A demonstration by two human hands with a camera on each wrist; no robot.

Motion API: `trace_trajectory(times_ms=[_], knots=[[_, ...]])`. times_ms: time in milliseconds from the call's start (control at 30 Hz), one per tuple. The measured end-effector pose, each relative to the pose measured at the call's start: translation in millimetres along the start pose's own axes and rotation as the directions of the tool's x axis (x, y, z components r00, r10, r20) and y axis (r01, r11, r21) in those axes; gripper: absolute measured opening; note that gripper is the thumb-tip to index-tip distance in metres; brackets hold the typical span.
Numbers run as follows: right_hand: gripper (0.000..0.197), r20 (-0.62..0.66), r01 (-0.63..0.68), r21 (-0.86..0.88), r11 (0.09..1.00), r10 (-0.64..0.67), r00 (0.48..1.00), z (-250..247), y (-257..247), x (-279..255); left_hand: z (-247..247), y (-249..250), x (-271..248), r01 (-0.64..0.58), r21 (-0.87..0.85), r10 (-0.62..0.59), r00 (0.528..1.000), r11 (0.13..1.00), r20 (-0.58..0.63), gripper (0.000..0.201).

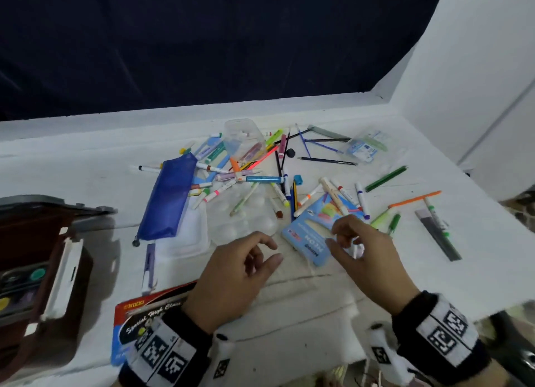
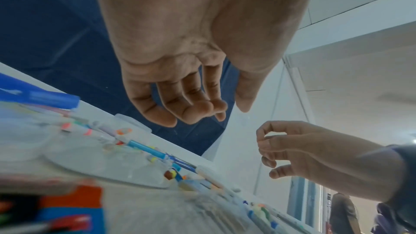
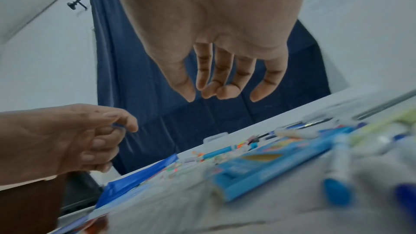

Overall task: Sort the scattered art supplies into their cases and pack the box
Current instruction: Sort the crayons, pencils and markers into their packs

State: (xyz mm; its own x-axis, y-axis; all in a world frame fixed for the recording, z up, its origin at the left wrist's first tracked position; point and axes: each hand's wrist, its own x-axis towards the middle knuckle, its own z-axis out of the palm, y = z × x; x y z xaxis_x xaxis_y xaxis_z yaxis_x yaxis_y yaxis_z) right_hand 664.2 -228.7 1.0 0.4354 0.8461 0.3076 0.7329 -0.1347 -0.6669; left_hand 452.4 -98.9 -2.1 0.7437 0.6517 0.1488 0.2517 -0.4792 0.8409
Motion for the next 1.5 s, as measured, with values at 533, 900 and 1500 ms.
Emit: trace_trajectory(times_ms=[533, 900, 1500], knots=[[0.033, 0.739, 0.474, -0.312, 0.823, -0.103, 0.666, -77, 115, 46, 136, 45, 58, -0.219, 0.531, -0.046, 0.897, 0.819, 0.44, 0.044], [0.026, 0.814, 0.636, -0.21, 0.742, -0.227, 0.534, -69, 122, 58, 164, 57, 50, -0.164, 0.59, -0.108, 0.911, 0.79, 0.399, 0.036], [0.018, 0.782, 0.675, -0.241, 0.697, -0.272, 0.561, -72, 136, 63, 169, 55, 57, -0.198, 0.652, 0.001, 0.957, 0.732, 0.29, 0.02]])
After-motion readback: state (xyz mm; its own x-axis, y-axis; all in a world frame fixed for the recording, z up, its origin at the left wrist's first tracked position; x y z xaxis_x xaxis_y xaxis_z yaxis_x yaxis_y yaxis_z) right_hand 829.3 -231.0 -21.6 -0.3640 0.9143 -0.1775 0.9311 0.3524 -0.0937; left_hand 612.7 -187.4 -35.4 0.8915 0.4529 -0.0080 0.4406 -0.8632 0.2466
